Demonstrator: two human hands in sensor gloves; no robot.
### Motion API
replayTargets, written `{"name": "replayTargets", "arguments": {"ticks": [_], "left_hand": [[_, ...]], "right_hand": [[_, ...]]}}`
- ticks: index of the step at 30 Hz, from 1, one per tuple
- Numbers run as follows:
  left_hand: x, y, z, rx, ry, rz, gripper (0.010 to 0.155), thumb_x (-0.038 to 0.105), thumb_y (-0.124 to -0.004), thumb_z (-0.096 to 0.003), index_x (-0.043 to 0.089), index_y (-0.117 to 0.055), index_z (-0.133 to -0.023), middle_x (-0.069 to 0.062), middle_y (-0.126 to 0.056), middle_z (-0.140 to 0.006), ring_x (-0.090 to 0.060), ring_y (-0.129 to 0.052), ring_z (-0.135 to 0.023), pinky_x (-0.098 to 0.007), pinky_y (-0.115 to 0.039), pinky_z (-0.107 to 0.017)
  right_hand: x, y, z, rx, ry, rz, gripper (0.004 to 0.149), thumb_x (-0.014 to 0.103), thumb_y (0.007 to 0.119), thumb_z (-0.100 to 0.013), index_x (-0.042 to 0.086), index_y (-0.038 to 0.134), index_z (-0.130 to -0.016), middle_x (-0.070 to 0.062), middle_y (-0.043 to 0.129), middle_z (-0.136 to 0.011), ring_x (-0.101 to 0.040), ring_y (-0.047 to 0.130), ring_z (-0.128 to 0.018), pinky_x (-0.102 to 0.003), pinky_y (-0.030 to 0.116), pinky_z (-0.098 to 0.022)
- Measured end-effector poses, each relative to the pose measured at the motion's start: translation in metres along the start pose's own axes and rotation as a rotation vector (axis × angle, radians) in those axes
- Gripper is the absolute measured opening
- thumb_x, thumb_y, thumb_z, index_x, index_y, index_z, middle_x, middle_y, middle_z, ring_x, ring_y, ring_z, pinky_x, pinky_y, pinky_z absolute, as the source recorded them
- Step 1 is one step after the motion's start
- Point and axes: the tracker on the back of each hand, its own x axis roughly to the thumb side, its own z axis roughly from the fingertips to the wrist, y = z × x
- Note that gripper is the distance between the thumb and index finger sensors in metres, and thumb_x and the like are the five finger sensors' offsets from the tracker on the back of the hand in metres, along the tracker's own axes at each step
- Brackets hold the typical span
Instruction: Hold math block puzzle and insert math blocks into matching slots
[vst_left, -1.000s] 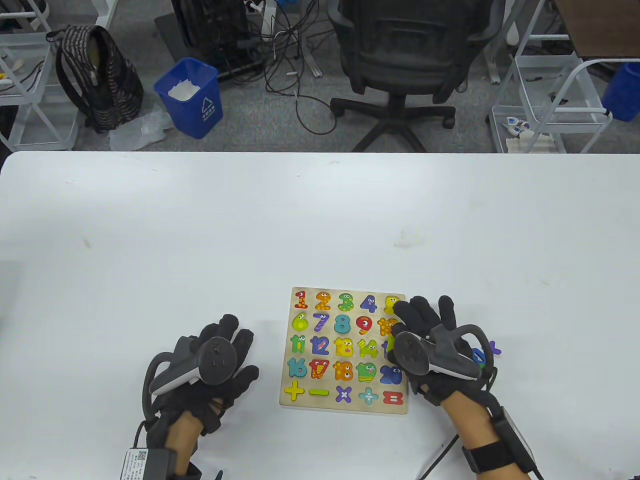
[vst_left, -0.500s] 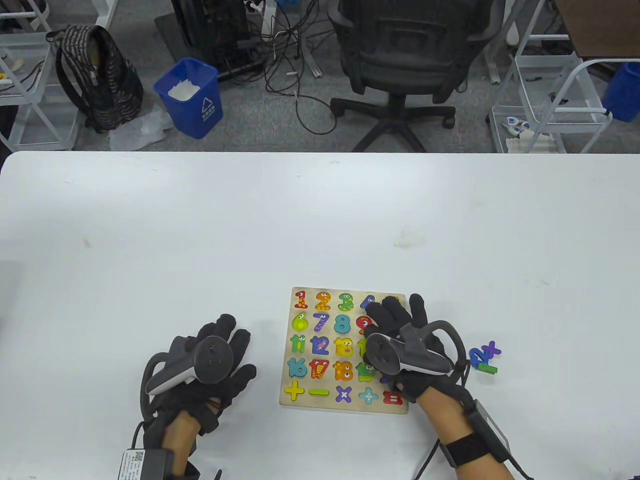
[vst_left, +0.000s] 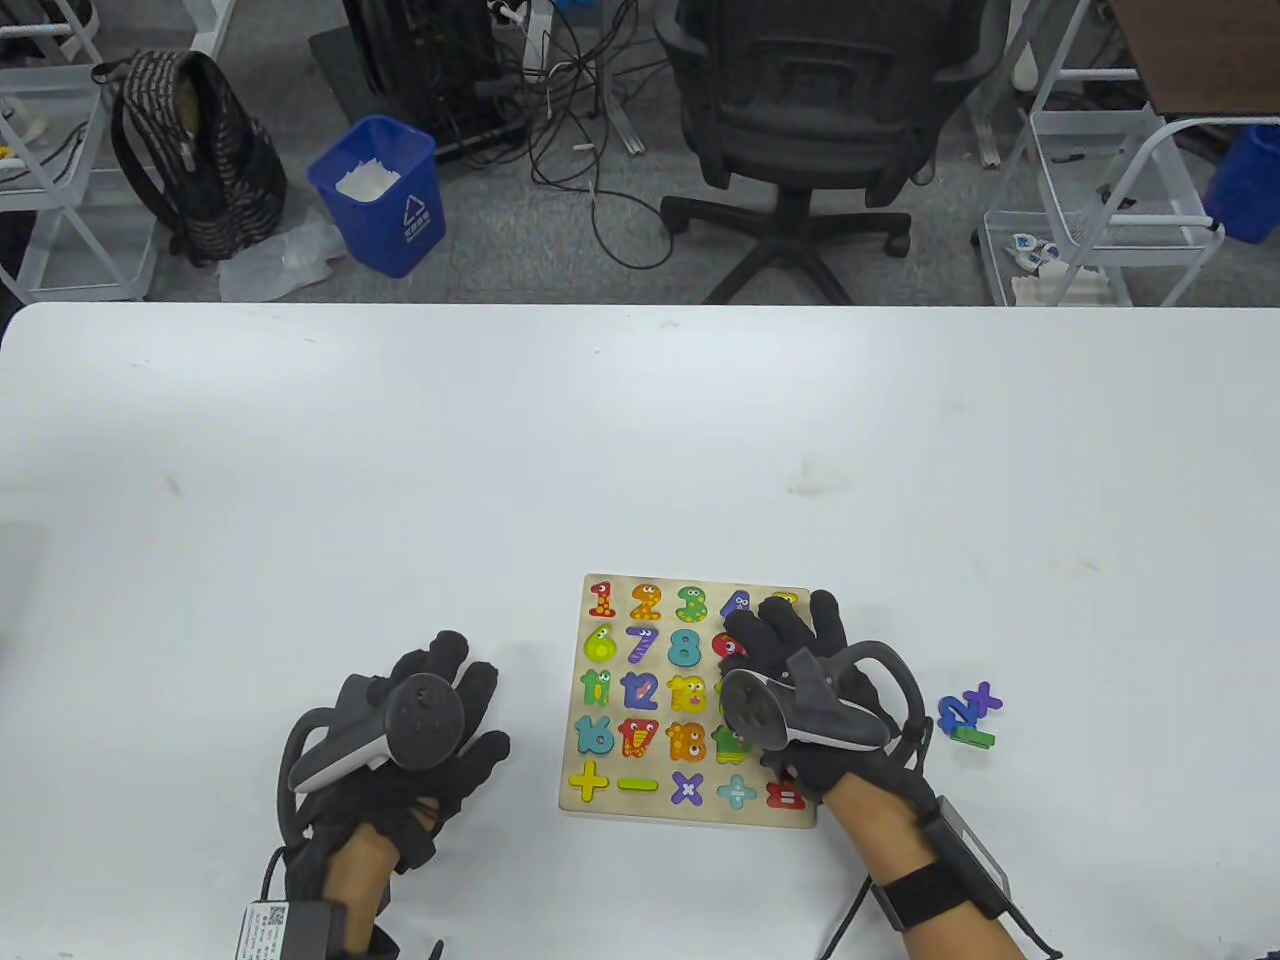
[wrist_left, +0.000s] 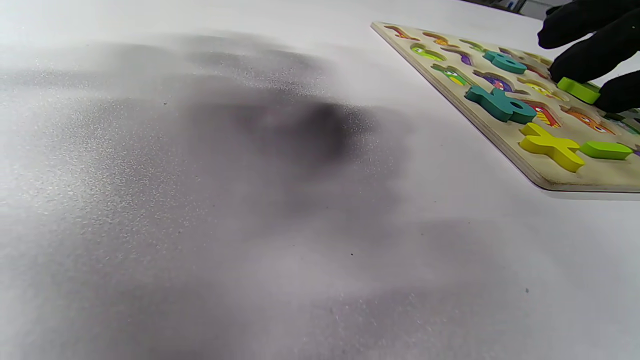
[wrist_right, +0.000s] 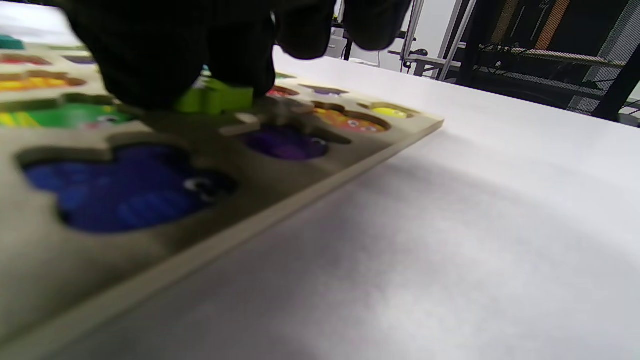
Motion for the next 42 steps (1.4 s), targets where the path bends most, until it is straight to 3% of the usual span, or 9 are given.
{"name": "replayTargets", "arguments": {"ticks": [8,11,12,15,17,24,27,31,42], "left_hand": [[0.001,0.0,0.0,-0.005,-0.004,-0.006,0.073,0.07,-0.044,-0.0558,0.037,-0.016,-0.115,0.008,0.014,-0.112,-0.035,-0.011,-0.113,-0.062,-0.025,-0.079],[0.001,-0.002,-0.001,-0.016,-0.002,-0.001,0.073,0.07,-0.044,-0.0559,0.037,-0.017,-0.115,0.008,0.014,-0.112,-0.035,-0.011,-0.113,-0.062,-0.025,-0.079],[0.001,-0.002,-0.001,-0.016,-0.002,0.001,0.073,0.07,-0.044,-0.0559,0.037,-0.016,-0.115,0.008,0.014,-0.112,-0.035,-0.011,-0.113,-0.062,-0.025,-0.079],[0.0,-0.001,0.0,-0.01,-0.001,0.004,0.073,0.07,-0.044,-0.0559,0.037,-0.016,-0.115,0.008,0.014,-0.112,-0.035,-0.011,-0.113,-0.062,-0.025,-0.079],[0.0,-0.001,0.0,-0.012,0.002,0.001,0.073,0.07,-0.044,-0.0559,0.037,-0.017,-0.115,0.008,0.014,-0.112,-0.035,-0.011,-0.113,-0.062,-0.025,-0.079],[0.001,-0.002,-0.001,-0.019,0.002,-0.003,0.074,0.07,-0.045,-0.0559,0.037,-0.017,-0.115,0.008,0.014,-0.112,-0.035,-0.011,-0.113,-0.062,-0.025,-0.079],[0.001,-0.002,-0.001,-0.018,-0.003,0.004,0.074,0.071,-0.044,-0.0552,0.037,-0.017,-0.115,0.008,0.014,-0.112,-0.036,-0.011,-0.113,-0.062,-0.025,-0.079],[0.0,-0.001,-0.001,-0.015,-0.005,0.015,0.075,0.071,-0.044,-0.0552,0.036,-0.016,-0.115,0.007,0.014,-0.112,-0.036,-0.011,-0.113,-0.062,-0.025,-0.079],[0.0,-0.002,-0.001,-0.014,-0.007,0.015,0.074,0.071,-0.044,-0.0554,0.037,-0.016,-0.115,0.008,0.014,-0.112,-0.036,-0.011,-0.113,-0.062,-0.025,-0.079]], "right_hand": [[0.007,-0.002,0.001,-0.066,0.024,0.074,0.05,0.054,0.08,-0.046,0.029,0.078,-0.09,0.002,0.06,-0.116,-0.037,0.054,-0.108,-0.072,0.037,-0.075],[0.006,-0.002,0.0,-0.03,0.011,0.045,0.051,0.055,0.078,-0.049,0.027,0.076,-0.091,0.002,0.058,-0.117,-0.038,0.051,-0.108,-0.072,0.035,-0.075],[0.005,-0.002,0.0,-0.025,0.011,0.019,0.048,0.054,0.07,-0.053,0.026,0.076,-0.091,0.001,0.057,-0.117,-0.038,0.05,-0.109,-0.072,0.034,-0.075],[-0.001,0.0,-0.002,0.0,0.051,-0.092,0.046,0.052,0.071,-0.054,0.025,0.076,-0.092,0.0,0.056,-0.117,-0.04,0.048,-0.109,-0.073,0.033,-0.074],[-0.002,0.001,-0.002,0.0,0.063,-0.071,0.044,0.051,0.076,-0.053,0.029,0.075,-0.092,0.001,0.055,-0.117,-0.04,0.047,-0.109,-0.073,0.033,-0.074],[0.005,0.0,-0.003,0.034,0.09,-0.007,0.05,0.05,0.072,-0.053,0.029,0.064,-0.098,-0.001,0.046,-0.12,-0.041,0.038,-0.11,-0.074,0.028,-0.073],[0.002,0.001,-0.002,0.043,0.113,-0.017,0.057,0.052,0.07,-0.053,0.026,0.058,-0.103,-0.002,0.041,-0.121,-0.043,0.029,-0.11,-0.077,0.017,-0.069],[0.0,0.004,-0.002,0.07,0.115,-0.019,0.06,0.055,0.067,-0.054,0.025,0.054,-0.105,-0.002,0.038,-0.121,-0.043,0.025,-0.109,-0.077,0.014,-0.068],[-0.006,-0.005,0.006,0.032,0.121,0.004,0.063,0.059,0.063,-0.053,0.027,0.052,-0.106,-0.002,0.037,-0.122,-0.043,0.024,-0.11,-0.077,0.015,-0.068]]}}
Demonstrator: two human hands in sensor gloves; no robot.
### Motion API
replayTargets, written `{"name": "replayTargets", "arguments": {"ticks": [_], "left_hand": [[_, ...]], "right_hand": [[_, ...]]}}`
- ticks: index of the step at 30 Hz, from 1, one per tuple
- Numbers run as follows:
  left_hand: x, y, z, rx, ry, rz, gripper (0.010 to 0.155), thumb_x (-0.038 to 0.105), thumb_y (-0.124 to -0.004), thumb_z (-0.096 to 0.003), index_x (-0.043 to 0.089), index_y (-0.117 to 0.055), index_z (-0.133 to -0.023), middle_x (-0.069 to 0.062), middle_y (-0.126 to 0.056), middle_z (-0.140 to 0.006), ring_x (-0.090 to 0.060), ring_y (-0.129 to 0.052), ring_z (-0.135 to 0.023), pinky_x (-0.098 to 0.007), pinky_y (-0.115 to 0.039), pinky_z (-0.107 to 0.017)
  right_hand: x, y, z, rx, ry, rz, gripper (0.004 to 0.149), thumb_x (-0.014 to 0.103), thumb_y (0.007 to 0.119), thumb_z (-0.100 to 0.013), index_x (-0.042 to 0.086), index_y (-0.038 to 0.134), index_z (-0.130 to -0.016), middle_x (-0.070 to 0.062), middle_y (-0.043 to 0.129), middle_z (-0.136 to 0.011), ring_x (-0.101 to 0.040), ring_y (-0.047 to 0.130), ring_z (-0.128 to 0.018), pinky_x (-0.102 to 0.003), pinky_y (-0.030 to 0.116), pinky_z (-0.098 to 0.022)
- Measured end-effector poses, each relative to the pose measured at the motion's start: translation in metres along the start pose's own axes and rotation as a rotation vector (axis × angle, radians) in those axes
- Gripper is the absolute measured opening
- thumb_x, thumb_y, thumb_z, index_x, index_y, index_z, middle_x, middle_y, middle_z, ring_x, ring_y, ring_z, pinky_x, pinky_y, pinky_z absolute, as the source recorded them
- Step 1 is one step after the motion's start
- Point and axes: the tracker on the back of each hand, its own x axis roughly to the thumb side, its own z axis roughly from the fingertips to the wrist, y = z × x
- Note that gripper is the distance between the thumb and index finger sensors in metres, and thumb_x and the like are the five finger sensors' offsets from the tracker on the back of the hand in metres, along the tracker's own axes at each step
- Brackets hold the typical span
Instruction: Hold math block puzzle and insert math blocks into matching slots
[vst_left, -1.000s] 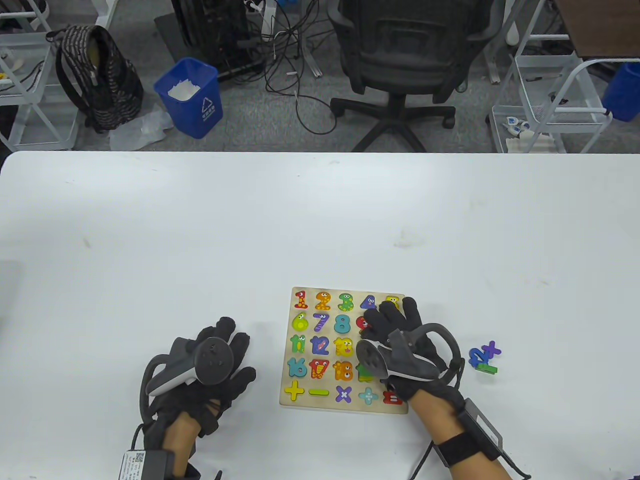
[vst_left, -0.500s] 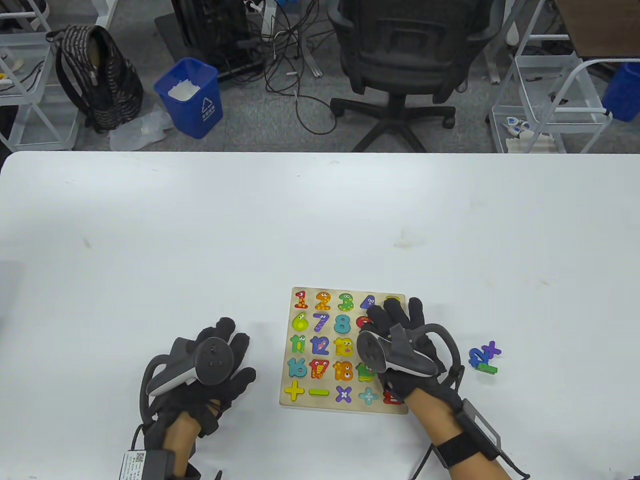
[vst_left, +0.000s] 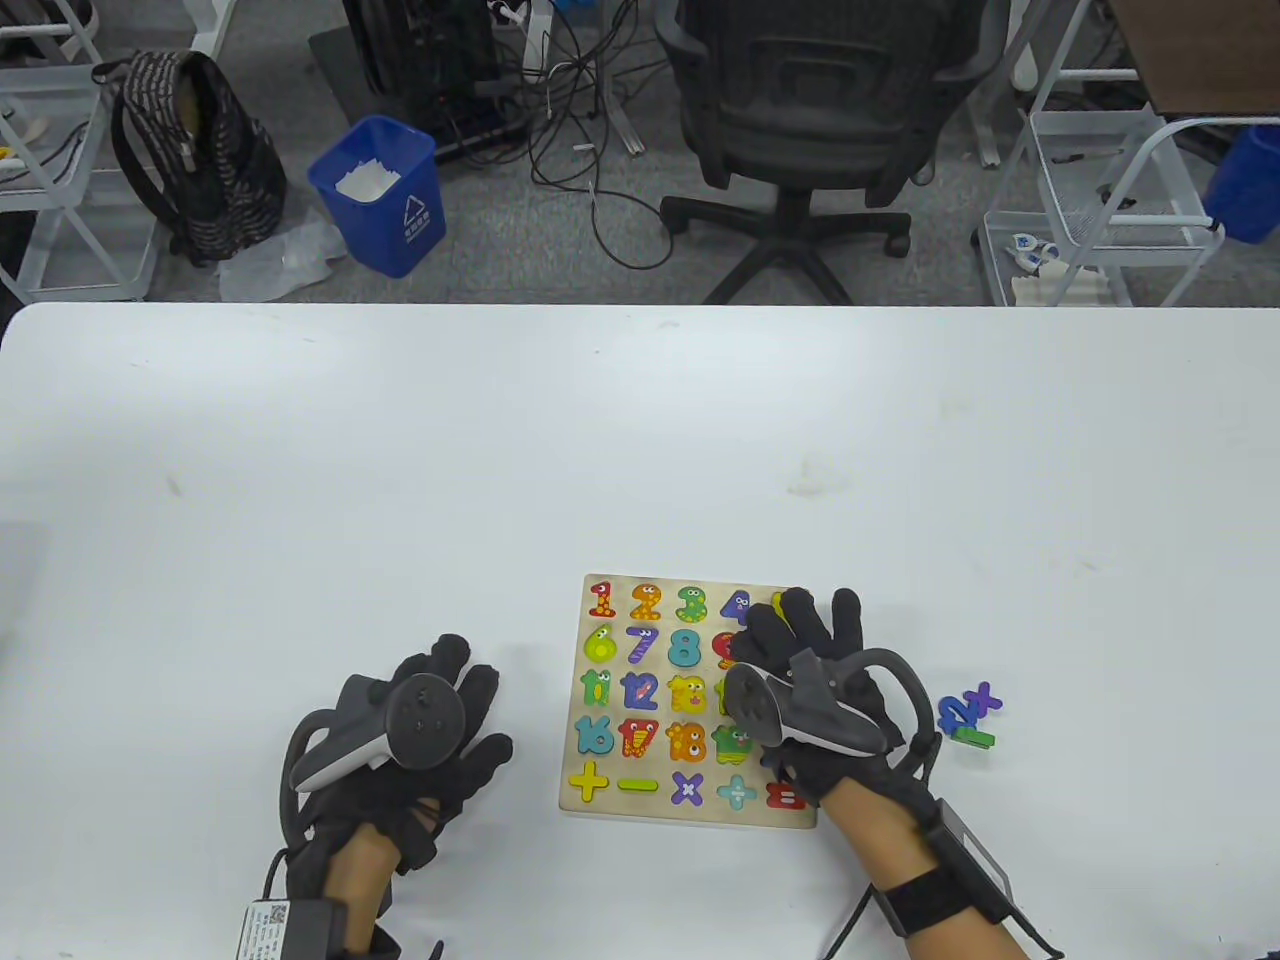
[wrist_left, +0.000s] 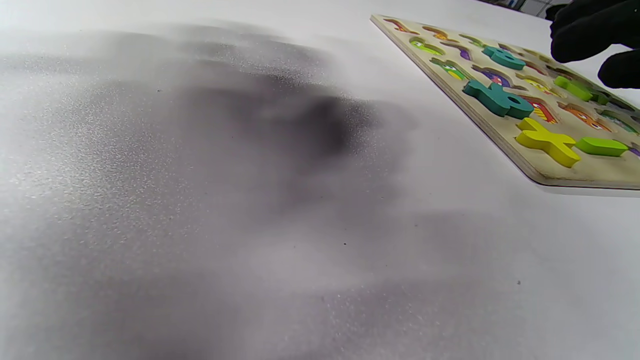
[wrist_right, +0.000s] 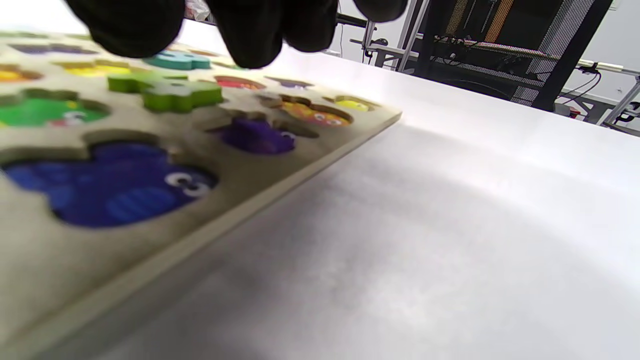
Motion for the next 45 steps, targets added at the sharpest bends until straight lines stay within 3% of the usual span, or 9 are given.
{"name": "replayTargets", "arguments": {"ticks": [5,14,17,24,28,34,37,41,45], "left_hand": [[0.0,0.0,0.0,-0.002,0.0,-0.008,0.074,0.071,-0.044,-0.0556,0.037,-0.016,-0.115,0.008,0.014,-0.112,-0.036,-0.011,-0.113,-0.062,-0.025,-0.079],[0.001,0.0,-0.002,-0.015,-0.004,-0.016,0.074,0.071,-0.044,-0.0556,0.037,-0.016,-0.115,0.008,0.014,-0.112,-0.036,-0.011,-0.113,-0.062,-0.025,-0.079],[0.001,0.001,-0.003,-0.018,0.006,-0.016,0.074,0.071,-0.044,-0.0556,0.037,-0.016,-0.115,0.008,0.014,-0.112,-0.036,-0.011,-0.113,-0.062,-0.025,-0.079],[0.005,0.001,-0.006,-0.033,0.003,-0.032,0.074,0.071,-0.044,-0.0557,0.037,-0.016,-0.115,0.008,0.014,-0.112,-0.036,-0.011,-0.113,-0.062,-0.025,-0.079],[0.005,0.001,-0.006,-0.042,0.017,-0.042,0.074,0.071,-0.044,-0.0556,0.037,-0.016,-0.115,0.008,0.014,-0.112,-0.036,-0.011,-0.113,-0.062,-0.026,-0.079],[0.004,0.001,-0.006,-0.044,0.012,-0.03,0.072,0.069,-0.044,-0.0566,0.037,-0.016,-0.115,0.008,0.014,-0.112,-0.036,-0.011,-0.113,-0.062,-0.026,-0.079],[0.004,0.0,-0.006,-0.043,0.009,-0.032,0.073,0.069,-0.044,-0.0564,0.037,-0.016,-0.115,0.008,0.014,-0.112,-0.036,-0.011,-0.113,-0.062,-0.026,-0.079],[0.004,0.0,-0.007,-0.048,0.008,-0.034,0.073,0.07,-0.044,-0.0561,0.037,-0.016,-0.115,0.008,0.015,-0.112,-0.036,-0.011,-0.113,-0.062,-0.025,-0.079],[0.003,0.001,-0.006,-0.041,0.009,-0.027,0.073,0.07,-0.044,-0.0561,0.037,-0.016,-0.115,0.008,0.015,-0.112,-0.036,-0.011,-0.113,-0.062,-0.025,-0.079]], "right_hand": [[-0.016,-0.008,0.007,-0.02,0.041,-0.029,0.06,0.058,0.065,-0.053,0.027,0.058,-0.104,-0.002,0.039,-0.121,-0.043,0.025,-0.11,-0.077,0.016,-0.069],[-0.076,-0.02,0.023,-0.041,0.256,-0.024,0.054,0.056,0.073,-0.052,0.028,0.069,-0.097,0.0,0.047,-0.12,-0.043,0.029,-0.111,-0.077,0.018,-0.07],[-0.101,-0.016,0.032,0.006,0.285,-0.084,0.052,0.055,0.073,-0.052,0.027,0.072,-0.096,0.001,0.054,-0.118,-0.041,0.039,-0.111,-0.076,0.025,-0.072],[-0.146,-0.005,0.049,0.112,0.403,-0.086,0.048,0.054,0.074,-0.051,0.027,0.077,-0.091,0.001,0.056,-0.118,-0.041,0.037,-0.111,-0.076,0.023,-0.072],[-0.155,0.006,0.048,0.244,0.43,-0.032,0.049,0.054,0.076,-0.05,0.027,0.076,-0.091,0.001,0.054,-0.119,-0.042,0.034,-0.111,-0.077,0.021,-0.071],[-0.149,0.021,0.035,0.332,0.403,0.068,0.054,0.053,0.079,-0.05,0.029,0.069,-0.098,0.001,0.046,-0.121,-0.042,0.029,-0.111,-0.076,0.019,-0.071],[-0.143,0.023,0.031,0.244,0.362,0.007,0.048,0.051,0.076,-0.052,0.027,0.074,-0.093,0.001,0.051,-0.119,-0.042,0.032,-0.111,-0.076,0.02,-0.07],[-0.135,0.022,0.024,0.131,0.303,0.011,0.048,0.056,0.064,-0.054,0.025,0.078,-0.088,0.002,0.06,-0.115,-0.04,0.039,-0.111,-0.075,0.023,-0.072],[-0.137,0.007,0.029,0.034,0.296,-0.112,0.057,0.06,0.066,-0.052,0.023,0.073,-0.096,-0.001,0.056,-0.117,-0.042,0.037,-0.11,-0.076,0.023,-0.071]]}}
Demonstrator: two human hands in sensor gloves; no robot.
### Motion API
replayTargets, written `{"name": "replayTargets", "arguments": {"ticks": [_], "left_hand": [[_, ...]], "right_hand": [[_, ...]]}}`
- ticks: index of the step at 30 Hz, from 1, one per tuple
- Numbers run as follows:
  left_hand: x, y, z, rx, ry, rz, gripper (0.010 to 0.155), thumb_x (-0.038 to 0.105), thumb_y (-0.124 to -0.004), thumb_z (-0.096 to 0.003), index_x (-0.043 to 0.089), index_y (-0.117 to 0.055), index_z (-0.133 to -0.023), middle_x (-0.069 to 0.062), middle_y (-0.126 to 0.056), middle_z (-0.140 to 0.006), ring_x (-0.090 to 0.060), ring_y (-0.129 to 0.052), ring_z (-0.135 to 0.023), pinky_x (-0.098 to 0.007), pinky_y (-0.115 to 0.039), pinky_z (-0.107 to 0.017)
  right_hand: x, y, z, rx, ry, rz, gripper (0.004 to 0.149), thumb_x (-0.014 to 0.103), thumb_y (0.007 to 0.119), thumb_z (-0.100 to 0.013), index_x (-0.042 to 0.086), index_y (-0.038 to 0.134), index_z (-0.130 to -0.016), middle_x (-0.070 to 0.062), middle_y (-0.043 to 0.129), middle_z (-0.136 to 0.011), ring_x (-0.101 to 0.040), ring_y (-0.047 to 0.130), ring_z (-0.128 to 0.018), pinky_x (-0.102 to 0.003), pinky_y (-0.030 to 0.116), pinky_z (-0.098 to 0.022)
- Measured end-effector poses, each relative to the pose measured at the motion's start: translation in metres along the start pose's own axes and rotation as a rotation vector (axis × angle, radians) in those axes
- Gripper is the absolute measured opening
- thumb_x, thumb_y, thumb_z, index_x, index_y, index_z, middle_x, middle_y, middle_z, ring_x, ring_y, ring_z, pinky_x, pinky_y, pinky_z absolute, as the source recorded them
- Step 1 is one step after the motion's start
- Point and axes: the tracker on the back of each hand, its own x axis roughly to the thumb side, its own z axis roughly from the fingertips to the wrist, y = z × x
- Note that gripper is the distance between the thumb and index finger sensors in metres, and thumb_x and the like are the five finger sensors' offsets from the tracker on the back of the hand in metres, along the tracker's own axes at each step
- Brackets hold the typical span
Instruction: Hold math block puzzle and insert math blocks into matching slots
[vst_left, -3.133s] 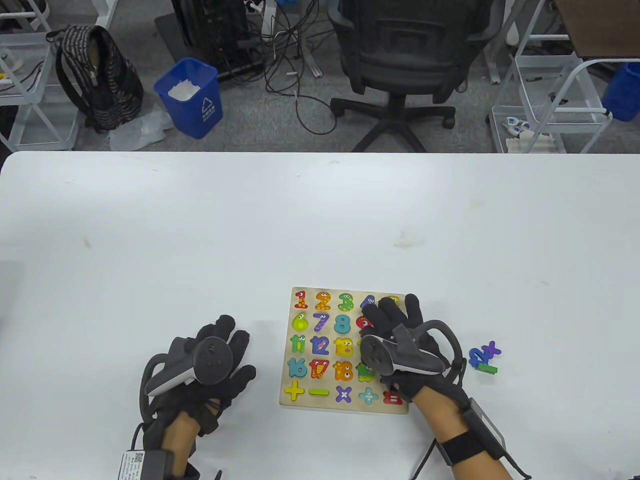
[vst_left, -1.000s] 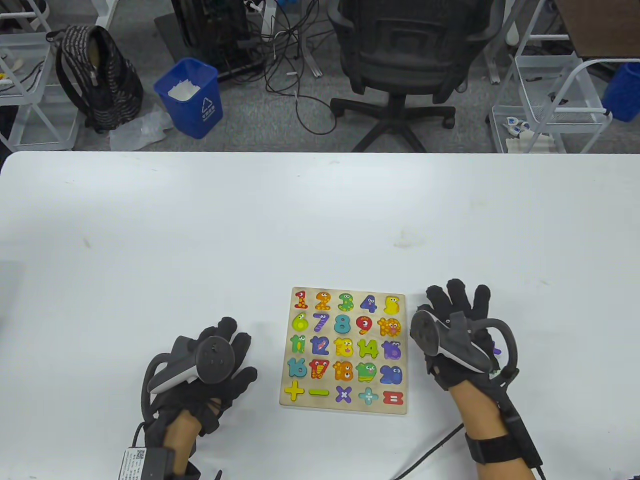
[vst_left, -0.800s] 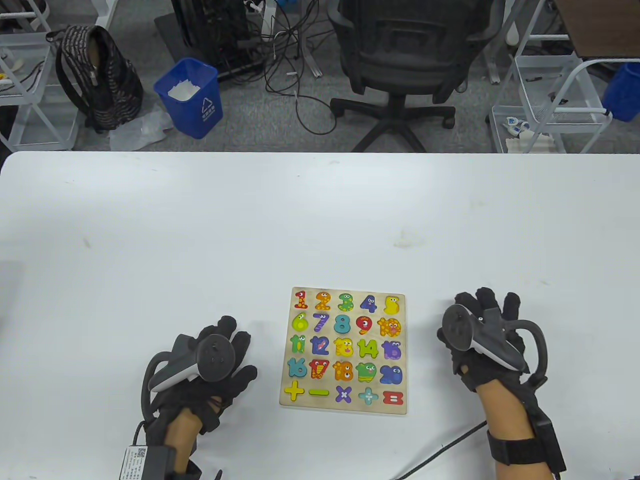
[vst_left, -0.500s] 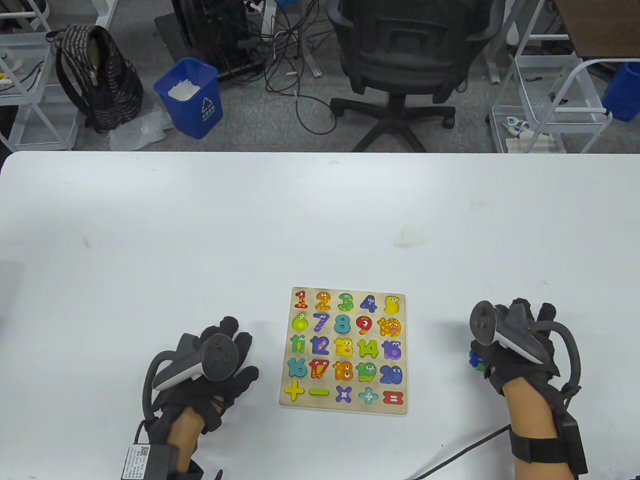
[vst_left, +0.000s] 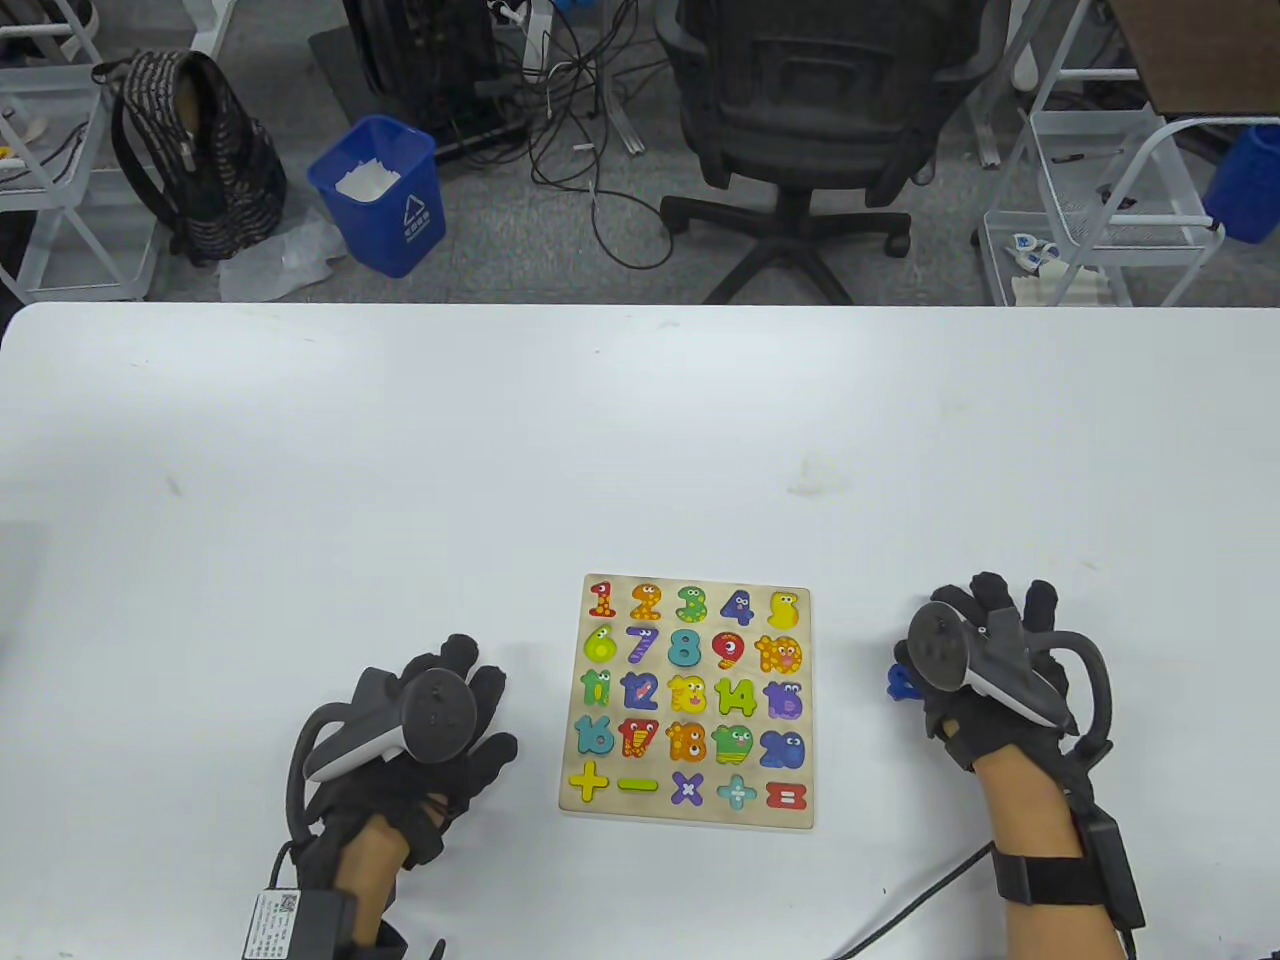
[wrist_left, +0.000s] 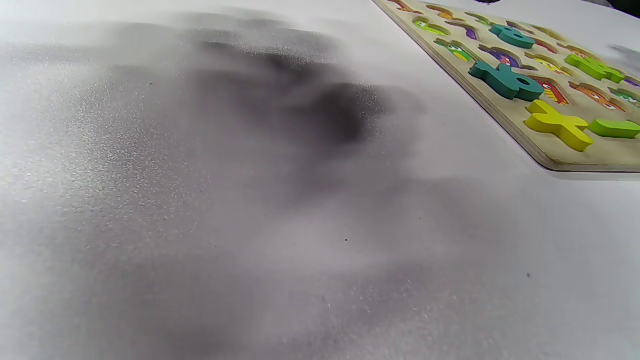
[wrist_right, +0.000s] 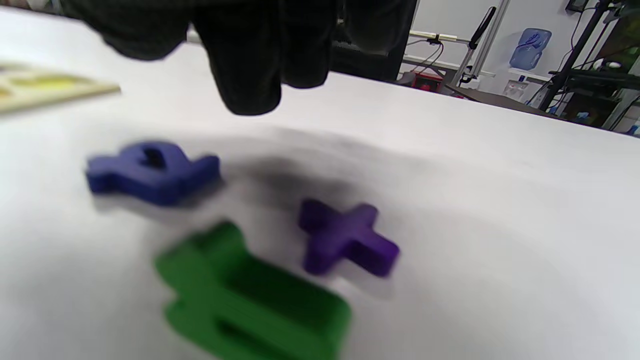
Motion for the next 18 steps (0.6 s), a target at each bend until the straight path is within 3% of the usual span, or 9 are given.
{"name": "replayTargets", "arguments": {"ticks": [5,9,18], "left_hand": [[0.0,-0.001,-0.001,-0.01,0.005,-0.002,0.073,0.07,-0.044,-0.0561,0.037,-0.016,-0.115,0.008,0.015,-0.112,-0.036,-0.011,-0.113,-0.062,-0.025,-0.079],[0.001,-0.001,0.001,-0.007,0.006,-0.013,0.073,0.07,-0.044,-0.056,0.037,-0.016,-0.115,0.008,0.015,-0.112,-0.036,-0.011,-0.113,-0.062,-0.026,-0.079],[0.0,-0.001,0.001,-0.006,0.004,-0.005,0.073,0.07,-0.044,-0.056,0.037,-0.016,-0.115,0.007,0.014,-0.112,-0.036,-0.011,-0.113,-0.062,-0.026,-0.079]], "right_hand": [[0.01,0.021,-0.004,0.258,-0.047,0.194,0.076,0.064,0.075,-0.045,0.027,0.049,-0.107,0.0,0.031,-0.123,-0.042,0.023,-0.111,-0.076,0.019,-0.071],[0.014,0.022,-0.006,0.192,-0.098,0.131,0.064,0.054,0.077,-0.047,0.027,0.056,-0.1,0.001,0.038,-0.12,-0.041,0.028,-0.111,-0.075,0.022,-0.072],[0.027,0.02,-0.003,0.167,-0.1,0.135,0.06,0.052,0.071,-0.053,0.013,0.062,-0.098,-0.005,0.047,-0.118,-0.043,0.033,-0.11,-0.076,0.023,-0.071]]}}
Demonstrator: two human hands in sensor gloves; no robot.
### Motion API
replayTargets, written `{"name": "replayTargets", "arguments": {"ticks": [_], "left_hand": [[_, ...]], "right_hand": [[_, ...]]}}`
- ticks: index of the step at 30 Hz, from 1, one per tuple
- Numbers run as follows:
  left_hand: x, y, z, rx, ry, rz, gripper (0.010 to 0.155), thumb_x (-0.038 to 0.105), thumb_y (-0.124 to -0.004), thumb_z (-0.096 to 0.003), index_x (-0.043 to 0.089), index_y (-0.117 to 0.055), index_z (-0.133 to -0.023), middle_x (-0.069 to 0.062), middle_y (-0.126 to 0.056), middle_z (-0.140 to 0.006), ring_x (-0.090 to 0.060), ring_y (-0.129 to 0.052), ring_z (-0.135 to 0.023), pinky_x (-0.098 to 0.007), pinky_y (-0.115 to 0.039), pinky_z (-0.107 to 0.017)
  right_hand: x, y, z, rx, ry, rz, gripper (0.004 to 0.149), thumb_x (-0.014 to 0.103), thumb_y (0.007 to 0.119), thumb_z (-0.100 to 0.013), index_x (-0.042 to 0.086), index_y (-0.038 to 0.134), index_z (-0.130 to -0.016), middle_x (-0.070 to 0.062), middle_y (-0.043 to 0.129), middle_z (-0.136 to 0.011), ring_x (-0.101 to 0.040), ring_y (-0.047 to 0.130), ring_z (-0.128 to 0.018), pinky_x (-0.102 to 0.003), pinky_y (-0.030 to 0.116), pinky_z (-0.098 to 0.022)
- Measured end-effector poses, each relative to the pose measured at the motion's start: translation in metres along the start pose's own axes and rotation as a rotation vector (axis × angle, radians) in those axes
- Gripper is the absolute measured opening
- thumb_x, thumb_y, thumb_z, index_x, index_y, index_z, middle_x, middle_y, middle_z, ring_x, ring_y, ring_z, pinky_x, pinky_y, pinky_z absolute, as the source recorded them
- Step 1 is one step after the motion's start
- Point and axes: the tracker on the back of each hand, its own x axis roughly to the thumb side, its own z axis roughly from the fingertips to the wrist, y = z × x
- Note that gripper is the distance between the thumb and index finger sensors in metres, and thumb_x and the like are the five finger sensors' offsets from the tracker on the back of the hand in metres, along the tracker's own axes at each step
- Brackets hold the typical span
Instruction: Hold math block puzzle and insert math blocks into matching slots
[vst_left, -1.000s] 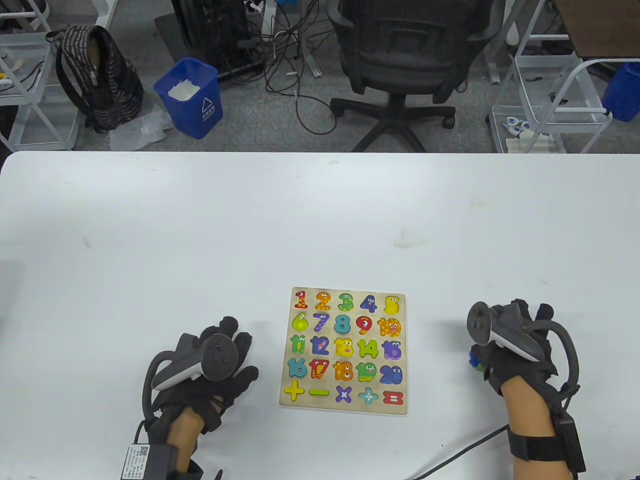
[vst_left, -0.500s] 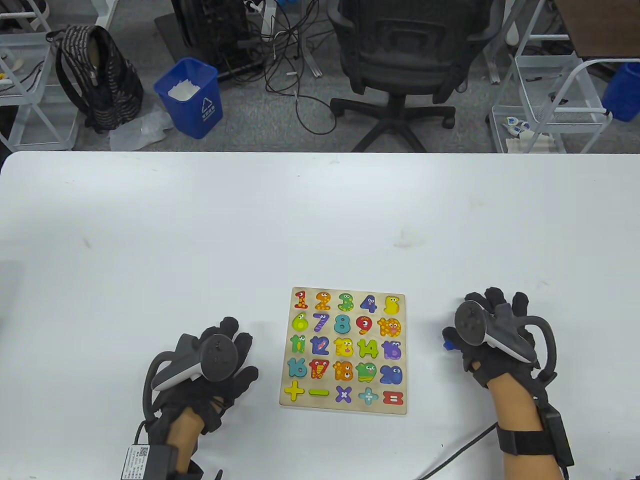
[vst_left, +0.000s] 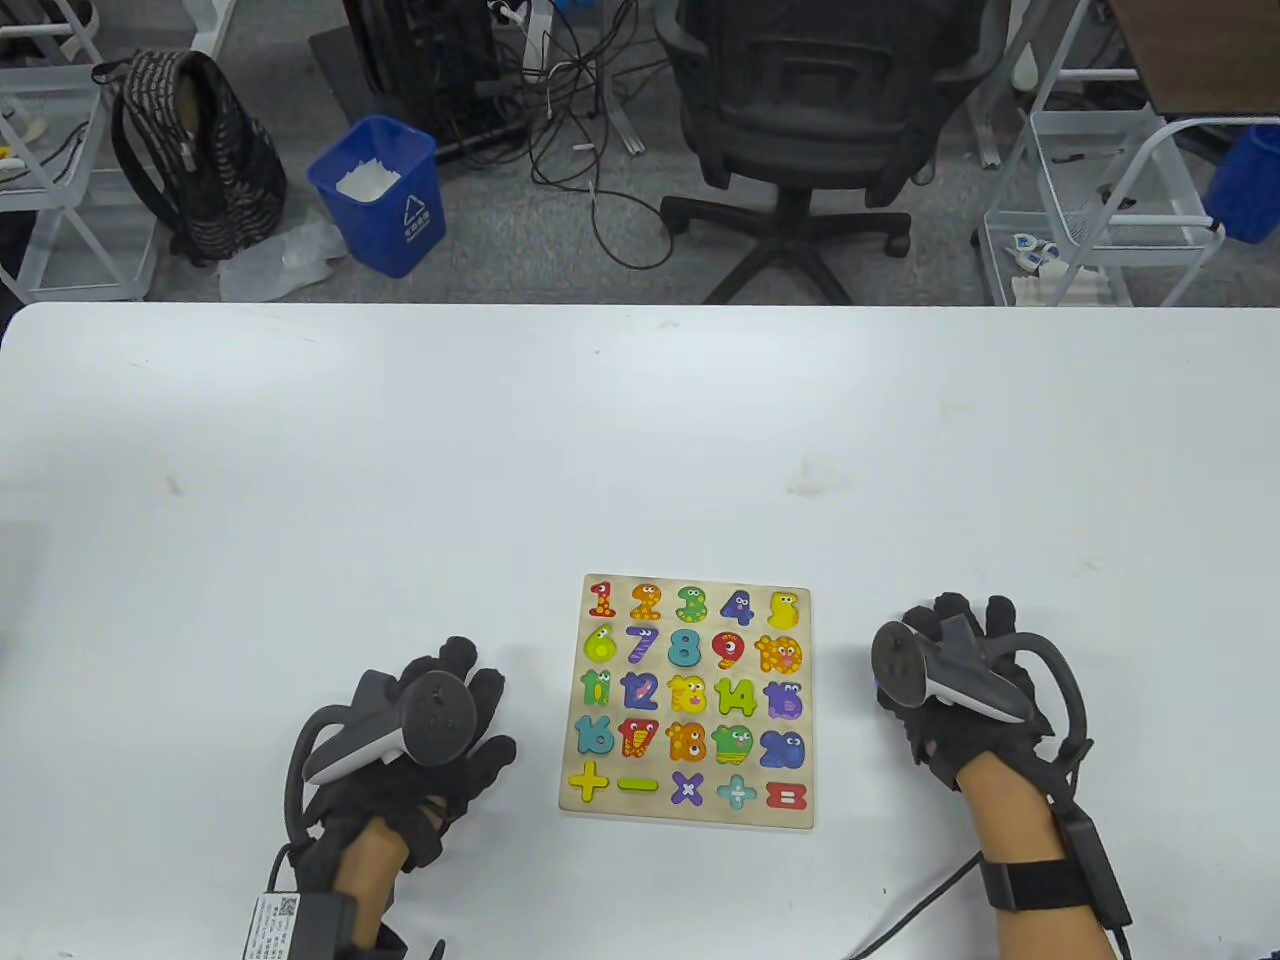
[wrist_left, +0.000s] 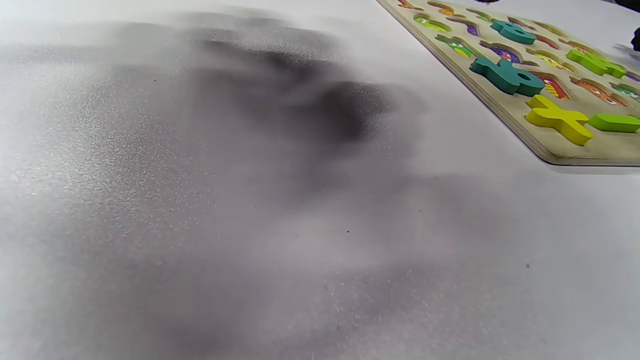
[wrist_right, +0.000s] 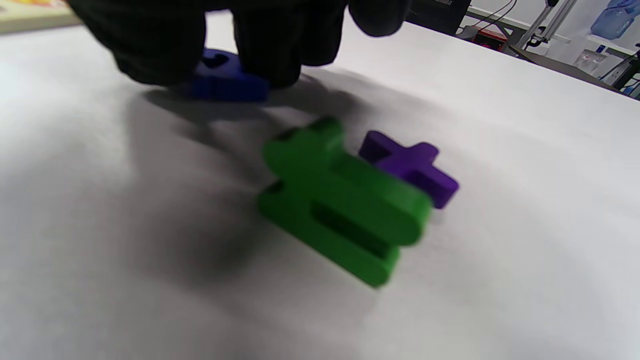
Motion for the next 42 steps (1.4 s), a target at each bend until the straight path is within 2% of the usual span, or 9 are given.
{"name": "replayTargets", "arguments": {"ticks": [2,7,9,11,14,19,27,32,42], "left_hand": [[0.0,0.0,0.0,0.0,0.0,0.0,0.073,0.07,-0.044,-0.056,0.037,-0.016,-0.115,0.007,0.014,-0.112,-0.036,-0.011,-0.113,-0.062,-0.026,-0.079],[0.0,0.0,0.0,0.001,-0.002,0.002,0.073,0.07,-0.044,-0.056,0.037,-0.016,-0.115,0.007,0.014,-0.112,-0.036,-0.011,-0.113,-0.062,-0.026,-0.079],[-0.001,0.0,0.0,0.003,-0.001,0.003,0.073,0.07,-0.044,-0.0561,0.037,-0.016,-0.115,0.007,0.014,-0.112,-0.036,-0.011,-0.113,-0.062,-0.026,-0.079],[-0.001,0.0,-0.001,0.0,-0.001,0.004,0.073,0.069,-0.044,-0.0562,0.037,-0.016,-0.115,0.007,0.014,-0.112,-0.036,-0.011,-0.113,-0.062,-0.026,-0.079],[0.0,0.0,-0.001,-0.002,0.0,-0.005,0.072,0.069,-0.044,-0.0564,0.037,-0.016,-0.115,0.007,0.014,-0.112,-0.036,-0.011,-0.113,-0.062,-0.026,-0.079],[0.0,0.0,0.0,0.002,0.002,-0.011,0.073,0.069,-0.045,-0.0563,0.037,-0.016,-0.115,0.007,0.015,-0.112,-0.036,-0.011,-0.113,-0.062,-0.026,-0.079],[0.0,-0.001,0.0,-0.002,-0.003,-0.003,0.073,0.07,-0.044,-0.0561,0.037,-0.016,-0.115,0.007,0.014,-0.112,-0.036,-0.011,-0.113,-0.062,-0.026,-0.079],[0.0,-0.001,0.0,0.0,-0.006,0.0,0.073,0.07,-0.044,-0.0561,0.037,-0.016,-0.115,0.007,0.014,-0.112,-0.036,-0.011,-0.113,-0.062,-0.026,-0.079],[0.0,-0.002,-0.001,-0.009,-0.009,0.002,0.073,0.07,-0.044,-0.0561,0.037,-0.016,-0.115,0.007,0.014,-0.112,-0.036,-0.011,-0.113,-0.062,-0.026,-0.079]], "right_hand": [[0.001,0.0,-0.001,0.01,0.024,0.013,0.06,0.054,0.07,-0.053,0.015,0.061,-0.097,-0.004,0.047,-0.117,-0.043,0.031,-0.11,-0.076,0.023,-0.071],[-0.008,-0.013,0.009,-0.117,0.015,-0.122,0.052,0.057,0.061,-0.053,0.021,0.081,-0.085,-0.001,0.062,-0.114,-0.042,0.04,-0.11,-0.076,0.024,-0.072],[-0.015,-0.019,0.016,-0.156,0.015,-0.18,0.048,0.051,0.065,-0.055,0.023,0.074,-0.093,-0.001,0.058,-0.116,-0.042,0.038,-0.11,-0.076,0.024,-0.072],[-0.018,-0.017,0.019,-0.04,-0.011,-0.166,0.052,0.044,0.068,-0.057,0.031,0.056,-0.105,-0.001,0.043,-0.121,-0.044,0.027,-0.111,-0.077,0.019,-0.071],[-0.014,-0.006,0.016,0.101,-0.062,-0.114,0.066,0.039,0.075,-0.056,0.037,0.037,-0.11,0.0,0.022,-0.124,-0.043,0.017,-0.11,-0.077,0.015,-0.069],[0.002,0.001,0.007,0.14,-0.093,0.017,0.072,0.041,0.08,-0.054,0.041,0.032,-0.109,0.003,0.014,-0.122,-0.041,0.017,-0.11,-0.075,0.017,-0.07],[0.002,0.001,0.006,0.085,-0.08,-0.013,0.067,0.052,0.077,-0.051,0.033,0.045,-0.106,0.001,0.03,-0.122,-0.041,0.028,-0.111,-0.075,0.023,-0.072],[0.007,0.002,0.005,-0.023,-0.121,-0.026,0.064,0.056,0.075,-0.051,0.026,0.055,-0.104,-0.001,0.043,-0.12,-0.04,0.04,-0.11,-0.074,0.029,-0.073],[0.013,0.002,0.005,-0.043,-0.135,-0.02,0.065,0.058,0.074,-0.053,0.02,0.058,-0.102,-0.004,0.044,-0.12,-0.041,0.04,-0.11,-0.074,0.03,-0.074]]}}
